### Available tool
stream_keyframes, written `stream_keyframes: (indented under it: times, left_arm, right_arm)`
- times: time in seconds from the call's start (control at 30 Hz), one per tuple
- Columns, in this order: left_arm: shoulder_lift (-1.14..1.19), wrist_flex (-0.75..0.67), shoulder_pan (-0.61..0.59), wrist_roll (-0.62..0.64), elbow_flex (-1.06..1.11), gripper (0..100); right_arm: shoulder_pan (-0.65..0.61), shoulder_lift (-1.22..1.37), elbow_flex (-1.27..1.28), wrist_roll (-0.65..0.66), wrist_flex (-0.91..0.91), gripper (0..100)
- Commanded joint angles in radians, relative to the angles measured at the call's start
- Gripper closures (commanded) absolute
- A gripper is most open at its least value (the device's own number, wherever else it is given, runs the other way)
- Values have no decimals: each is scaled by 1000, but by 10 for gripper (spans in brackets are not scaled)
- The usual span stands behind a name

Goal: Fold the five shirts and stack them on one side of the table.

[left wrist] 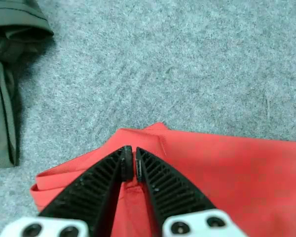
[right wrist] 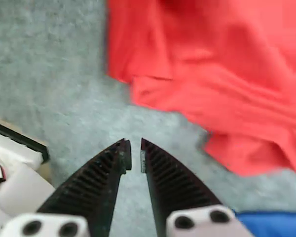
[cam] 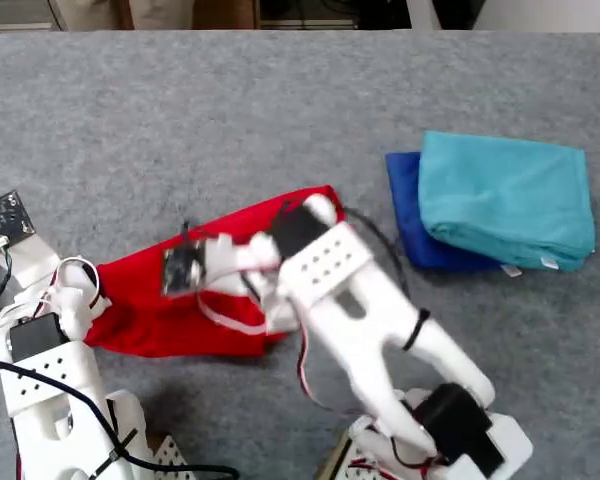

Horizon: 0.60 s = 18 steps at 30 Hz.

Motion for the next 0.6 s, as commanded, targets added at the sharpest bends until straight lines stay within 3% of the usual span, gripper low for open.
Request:
stream_keyframes:
  times: [0.0,0.23,0.43,0.57]
  left_arm:
    - [-5,-9,-12,8,-3,981]
    - [-5,-9,-15,9,-3,981]
    - [-7,-9,-15,9,-3,981]
    - [-12,-9,-15,9,-3,981]
  right_arm:
    - [-54,-54,87,-37,-95,949]
    - [-151,-45,217,-112,-269,861]
    - [-236,-45,240,-195,-296,858]
    - [-222,-42,269,-209,-358,858]
